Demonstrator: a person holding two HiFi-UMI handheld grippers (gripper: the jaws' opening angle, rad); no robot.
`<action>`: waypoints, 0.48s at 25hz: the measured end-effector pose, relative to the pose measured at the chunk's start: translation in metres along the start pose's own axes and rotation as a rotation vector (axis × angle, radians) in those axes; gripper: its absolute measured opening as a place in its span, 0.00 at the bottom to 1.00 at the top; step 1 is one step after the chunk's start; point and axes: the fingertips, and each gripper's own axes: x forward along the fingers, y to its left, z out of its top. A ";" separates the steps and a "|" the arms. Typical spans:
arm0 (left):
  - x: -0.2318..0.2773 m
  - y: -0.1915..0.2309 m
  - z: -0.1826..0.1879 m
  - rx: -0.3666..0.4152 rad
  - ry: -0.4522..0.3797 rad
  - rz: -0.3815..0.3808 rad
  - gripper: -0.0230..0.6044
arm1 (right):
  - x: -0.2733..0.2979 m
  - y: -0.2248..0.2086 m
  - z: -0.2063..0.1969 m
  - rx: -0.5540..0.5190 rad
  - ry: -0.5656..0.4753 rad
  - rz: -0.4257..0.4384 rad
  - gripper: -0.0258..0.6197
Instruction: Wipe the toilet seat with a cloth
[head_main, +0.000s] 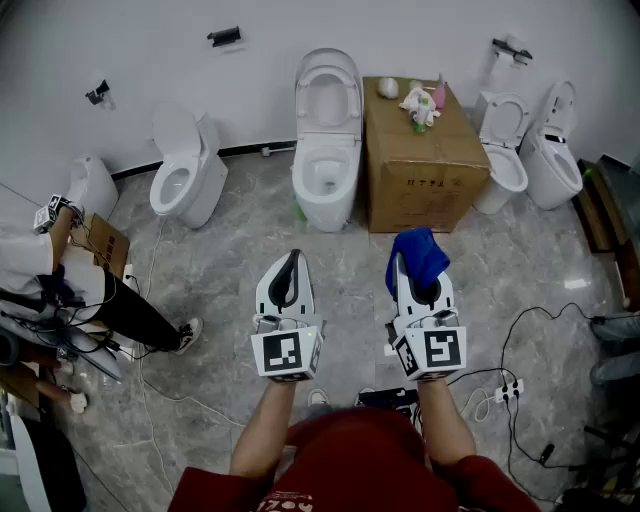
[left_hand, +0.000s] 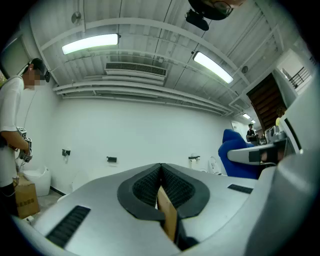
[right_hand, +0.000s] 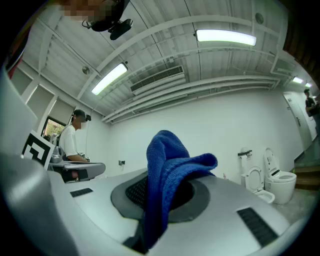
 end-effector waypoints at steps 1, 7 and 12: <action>0.002 -0.001 0.000 0.001 -0.001 0.003 0.06 | 0.001 -0.002 0.000 0.003 -0.002 0.004 0.13; 0.020 -0.016 -0.003 0.016 0.001 0.017 0.06 | 0.010 -0.021 -0.003 0.011 -0.001 0.017 0.13; 0.037 -0.033 -0.013 0.021 0.007 0.022 0.06 | 0.016 -0.041 -0.011 0.017 0.002 0.028 0.13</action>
